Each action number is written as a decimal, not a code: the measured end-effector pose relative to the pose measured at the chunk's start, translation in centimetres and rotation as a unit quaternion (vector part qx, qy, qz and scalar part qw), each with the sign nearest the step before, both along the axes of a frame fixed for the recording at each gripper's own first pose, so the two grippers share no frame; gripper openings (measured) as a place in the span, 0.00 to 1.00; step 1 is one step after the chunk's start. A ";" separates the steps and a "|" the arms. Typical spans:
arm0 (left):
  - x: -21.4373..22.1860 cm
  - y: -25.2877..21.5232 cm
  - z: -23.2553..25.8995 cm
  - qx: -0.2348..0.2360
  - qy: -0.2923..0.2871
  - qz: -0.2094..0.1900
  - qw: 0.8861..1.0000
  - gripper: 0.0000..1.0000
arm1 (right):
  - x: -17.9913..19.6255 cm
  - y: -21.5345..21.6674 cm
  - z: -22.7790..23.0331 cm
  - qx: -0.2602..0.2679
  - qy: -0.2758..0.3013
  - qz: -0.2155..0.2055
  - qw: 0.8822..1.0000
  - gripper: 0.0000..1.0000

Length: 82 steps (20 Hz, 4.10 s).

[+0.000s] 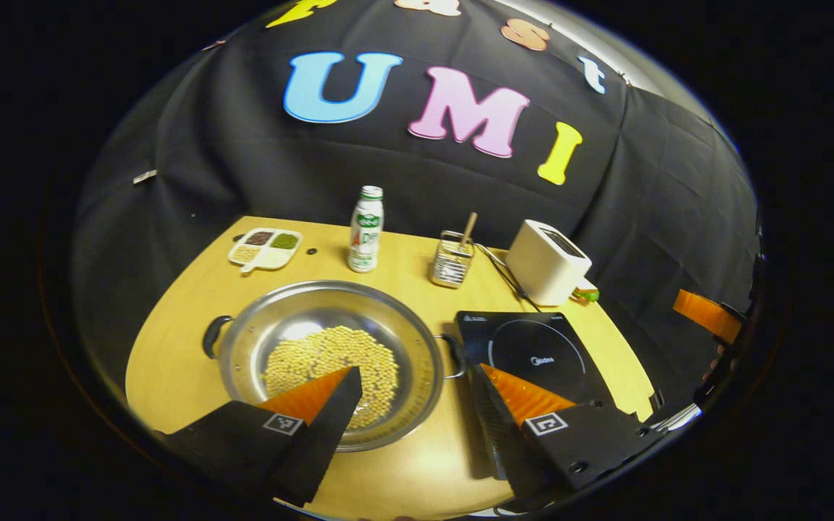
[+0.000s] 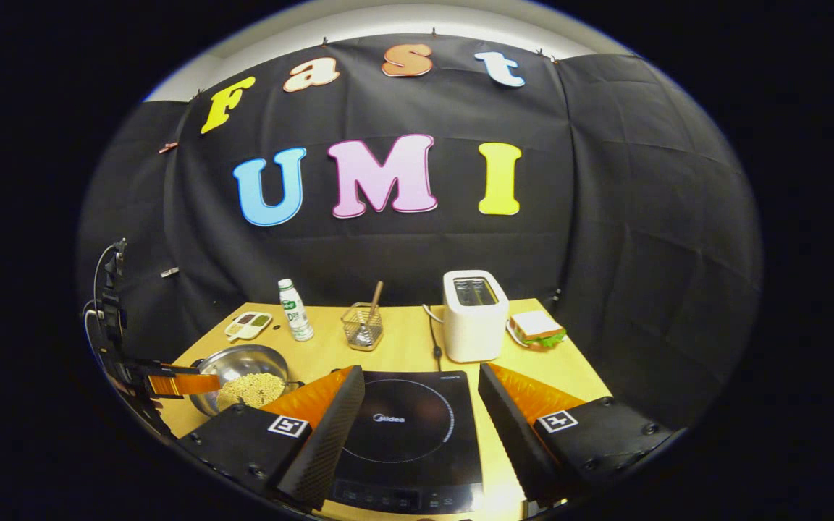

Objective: First push the handle of the pot to place it horizontally, then grasp the pot with both hands and set it on the induction cooktop.

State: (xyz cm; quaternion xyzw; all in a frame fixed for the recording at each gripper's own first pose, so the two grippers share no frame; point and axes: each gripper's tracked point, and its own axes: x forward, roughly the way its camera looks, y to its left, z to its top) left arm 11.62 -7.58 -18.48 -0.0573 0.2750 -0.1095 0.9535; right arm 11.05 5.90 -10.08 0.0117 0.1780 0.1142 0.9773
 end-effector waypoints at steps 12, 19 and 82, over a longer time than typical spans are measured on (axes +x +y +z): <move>4.2 15.8 -1.6 0.040 0.008 0.074 0.996 0.96 | 3.0 15.4 -5.5 0.024 0.098 0.069 0.992 0.99; 8.3 18.8 -5.5 0.048 0.015 0.068 0.996 0.95 | 4.2 22.4 -13.4 0.002 0.169 0.117 0.979 0.99; 8.6 16.7 -9.5 0.008 0.118 -0.001 0.993 0.60 | 2.2 24.7 -20.4 -0.017 0.288 0.075 0.955 0.60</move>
